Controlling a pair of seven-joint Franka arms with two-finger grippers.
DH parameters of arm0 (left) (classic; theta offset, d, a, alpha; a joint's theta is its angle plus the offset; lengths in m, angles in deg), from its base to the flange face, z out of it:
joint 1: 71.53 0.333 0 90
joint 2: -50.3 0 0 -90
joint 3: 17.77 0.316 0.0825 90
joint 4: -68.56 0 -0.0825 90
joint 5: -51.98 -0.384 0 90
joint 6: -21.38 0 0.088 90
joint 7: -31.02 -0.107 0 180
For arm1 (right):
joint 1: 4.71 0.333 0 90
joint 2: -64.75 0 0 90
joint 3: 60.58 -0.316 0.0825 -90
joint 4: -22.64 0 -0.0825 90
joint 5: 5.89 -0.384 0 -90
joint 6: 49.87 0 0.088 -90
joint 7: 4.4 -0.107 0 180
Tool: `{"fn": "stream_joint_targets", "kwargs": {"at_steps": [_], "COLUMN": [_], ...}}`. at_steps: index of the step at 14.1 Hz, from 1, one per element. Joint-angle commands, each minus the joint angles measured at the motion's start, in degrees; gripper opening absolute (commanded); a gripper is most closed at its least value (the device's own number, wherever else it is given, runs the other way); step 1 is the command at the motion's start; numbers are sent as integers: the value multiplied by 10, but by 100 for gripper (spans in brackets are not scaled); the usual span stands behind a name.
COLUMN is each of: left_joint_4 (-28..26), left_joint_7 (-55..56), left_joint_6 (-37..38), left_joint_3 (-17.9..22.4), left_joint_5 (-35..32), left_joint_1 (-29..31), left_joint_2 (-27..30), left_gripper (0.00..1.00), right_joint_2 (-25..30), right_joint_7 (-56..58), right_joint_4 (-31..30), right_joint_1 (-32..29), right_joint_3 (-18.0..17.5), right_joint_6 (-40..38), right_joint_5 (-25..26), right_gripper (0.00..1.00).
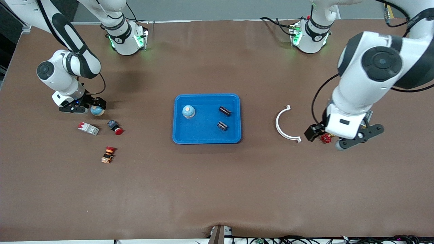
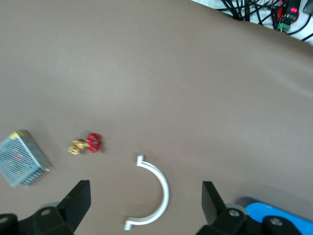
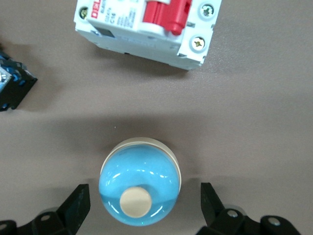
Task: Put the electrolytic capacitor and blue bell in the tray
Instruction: 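Grasp the second bell with the right gripper while the left gripper withdraws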
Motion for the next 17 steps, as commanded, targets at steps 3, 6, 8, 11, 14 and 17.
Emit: {"fn": "stream_joint_targets", "kwargs": {"at_steps": [3,6,8,11,14,17], "left_joint_4": [-10,-18,-18,-23,-51,-76], "left_joint_7": [-128,-228,-291,-352,-354,-355], "left_joint_6": [62,105,127,168,170,170], "left_joint_3": [27,84,118,168,172,172], "left_joint_5": [39,68,89,129,139,141], "left_joint_1": [14,10,4,-10,-8,-2], "left_joint_2": [72,116,137,161,198,225], "left_gripper": [100,100,100,100,100,100], "right_joint_2": [6,18,55,130,165,163], "right_joint_7": [-67,-86,-110,-183,-241,-358], "right_joint_4": [-5,-3,0,10,40,65], "right_joint_1": [29,40,42,109,204,301], "right_joint_3": [-1,-2,-9,-13,-14,-13], "right_joint_6": [1,-27,-88,-193,-276,-271], "right_joint_5": [-12,-12,-12,-45,-161,-182], "right_gripper": [0,0,0,0,0,0]}}
